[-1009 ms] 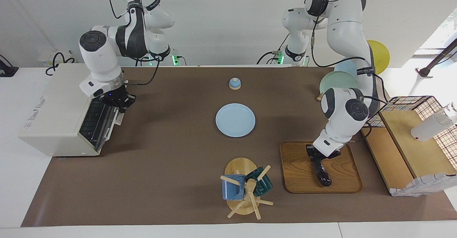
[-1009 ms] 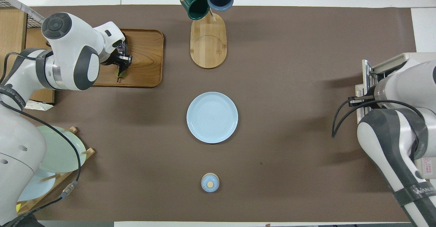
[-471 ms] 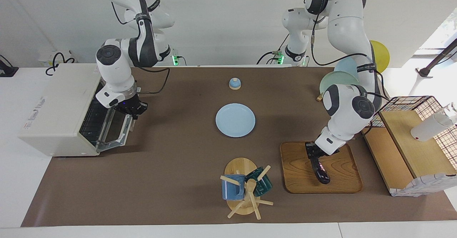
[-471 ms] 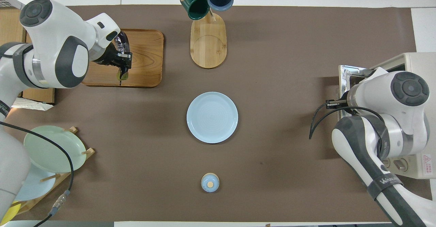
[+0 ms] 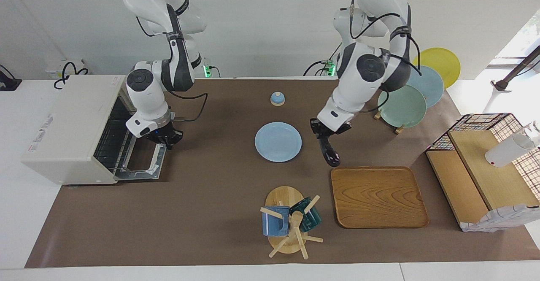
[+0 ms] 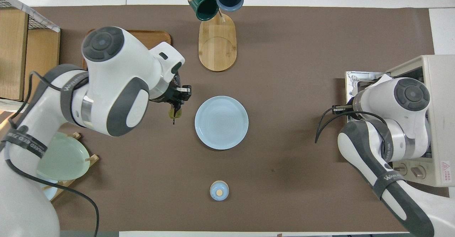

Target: Put eggplant into oven

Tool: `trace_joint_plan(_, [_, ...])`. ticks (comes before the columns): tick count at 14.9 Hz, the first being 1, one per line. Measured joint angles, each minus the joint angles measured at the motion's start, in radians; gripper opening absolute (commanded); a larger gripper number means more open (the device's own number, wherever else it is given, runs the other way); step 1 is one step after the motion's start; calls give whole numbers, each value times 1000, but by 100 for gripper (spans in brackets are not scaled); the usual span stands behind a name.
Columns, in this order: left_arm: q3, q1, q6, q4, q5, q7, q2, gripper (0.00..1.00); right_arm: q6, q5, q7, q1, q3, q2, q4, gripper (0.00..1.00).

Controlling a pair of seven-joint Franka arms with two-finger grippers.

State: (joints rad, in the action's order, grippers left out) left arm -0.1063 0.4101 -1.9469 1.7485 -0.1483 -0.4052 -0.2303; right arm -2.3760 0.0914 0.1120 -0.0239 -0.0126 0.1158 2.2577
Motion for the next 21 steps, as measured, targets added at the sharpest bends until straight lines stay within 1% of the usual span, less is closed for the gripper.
trace_joint_plan(2, [0, 78, -90, 46, -1, -79, 10, 0, -13, 0, 1, 0, 0, 18, 0, 0])
trace_joint_plan(4, [0, 138, -192, 123, -1, -137, 26, 0, -30, 0, 1, 1, 0, 32, 3, 0])
trace_joint_plan(7, [1, 184, -267, 205, -1, -164, 38, 0, -38, 1, 1, 4, -4, 34, 1, 0])
trace_joint_plan(9, [2, 210, -357, 262, -1, -174, 34, 0, -38, -4, 1, 7, -8, 35, -14, 0])
trace_joint_plan(11, [2, 239, -435, 307, -2, -195, 21, 0, 15, -27, 1, 9, -19, 34, -51, 0])
trace_joint_plan(12, [2, 253, -459, 317, -2, -206, 10, 0, 65, -40, 1, 9, -25, 32, -80, 13])
trace_joint_plan(13, [3, 264, -474, 319, -2, -212, -3, 0, 112, -48, 1, 9, -30, 27, -107, 36])
trace_joint_plan(14, [2, 269, -485, 319, -2, -215, -14, 0, 149, -50, 1, 9, -33, 18, -127, 69])
trace_joint_plan(15, [3, 270, -496, 319, -2, -216, -25, 0, 176, -51, 1, 10, -36, 9, -138, 87])
trace_joint_plan(16, [4, 270, -503, 319, -2, -216, -33, 0, 195, -51, 1, 11, -44, -2, -142, 100])
trace_joint_plan(18, [8, 270, -505, 318, -2, -216, -38, 0, 245, -51, 1, 12, -67, -35, -145, 100])
trace_joint_plan(19, [9, 270, -505, 317, -2, -216, -38, 17, 273, -51, 1, 12, -78, -52, -146, 100])
trace_joint_plan(20, [11, 269, -505, 314, -2, -216, -38, 99, 295, -52, 1, 13, -88, -69, -147, 100])
trace_joint_plan(21, [12, 269, -505, 312, -2, -216, -38, 100, 310, -55, 1, 13, -98, -84, -148, 100])
